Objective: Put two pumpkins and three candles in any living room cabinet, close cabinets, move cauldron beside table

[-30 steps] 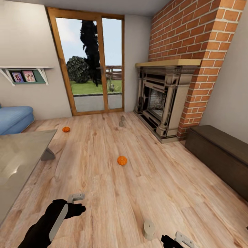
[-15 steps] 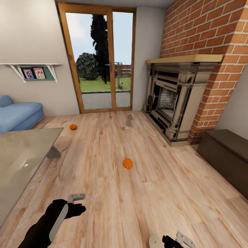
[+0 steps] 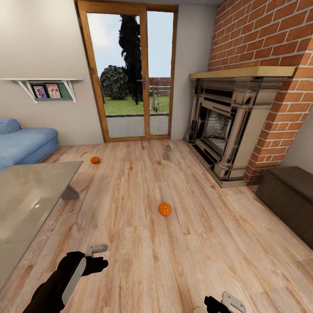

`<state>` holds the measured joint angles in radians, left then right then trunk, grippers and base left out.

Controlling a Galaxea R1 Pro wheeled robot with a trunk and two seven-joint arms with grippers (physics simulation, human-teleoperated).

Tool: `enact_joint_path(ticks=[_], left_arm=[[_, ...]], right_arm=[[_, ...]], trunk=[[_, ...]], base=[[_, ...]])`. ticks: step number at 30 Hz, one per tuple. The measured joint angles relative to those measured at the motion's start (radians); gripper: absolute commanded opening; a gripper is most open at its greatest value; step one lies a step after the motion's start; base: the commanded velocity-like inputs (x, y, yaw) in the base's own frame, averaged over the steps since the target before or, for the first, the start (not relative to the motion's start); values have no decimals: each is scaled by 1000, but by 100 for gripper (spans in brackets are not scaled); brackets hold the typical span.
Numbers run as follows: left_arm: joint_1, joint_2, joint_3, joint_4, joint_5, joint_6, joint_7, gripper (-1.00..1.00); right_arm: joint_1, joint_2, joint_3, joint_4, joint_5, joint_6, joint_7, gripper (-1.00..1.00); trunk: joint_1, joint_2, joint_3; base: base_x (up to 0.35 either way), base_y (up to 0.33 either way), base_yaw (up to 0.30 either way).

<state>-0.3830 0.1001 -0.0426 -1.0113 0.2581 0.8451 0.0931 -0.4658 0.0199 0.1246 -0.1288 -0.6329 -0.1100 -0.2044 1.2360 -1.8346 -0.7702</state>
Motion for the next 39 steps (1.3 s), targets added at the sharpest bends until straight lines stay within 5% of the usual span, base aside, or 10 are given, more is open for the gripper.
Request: enact_joint_path(ticks=[12, 28, 39], left_arm=[[0, 0, 1, 0, 6, 0, 0, 100], [0, 0, 1, 0, 7, 1, 0, 100], [0, -1, 0, 0, 2, 1, 0, 100]], right_arm=[[0, -1, 0, 0, 0, 0, 0, 100], [0, -1, -1, 0, 0, -1, 0, 100], [0, -1, -1, 0, 0, -1, 0, 100]], trunk=[[0, 0, 0], [0, 0, 0], [0, 0, 0]], base=[[0, 30, 0], [53, 234, 6], [159, 246, 233]])
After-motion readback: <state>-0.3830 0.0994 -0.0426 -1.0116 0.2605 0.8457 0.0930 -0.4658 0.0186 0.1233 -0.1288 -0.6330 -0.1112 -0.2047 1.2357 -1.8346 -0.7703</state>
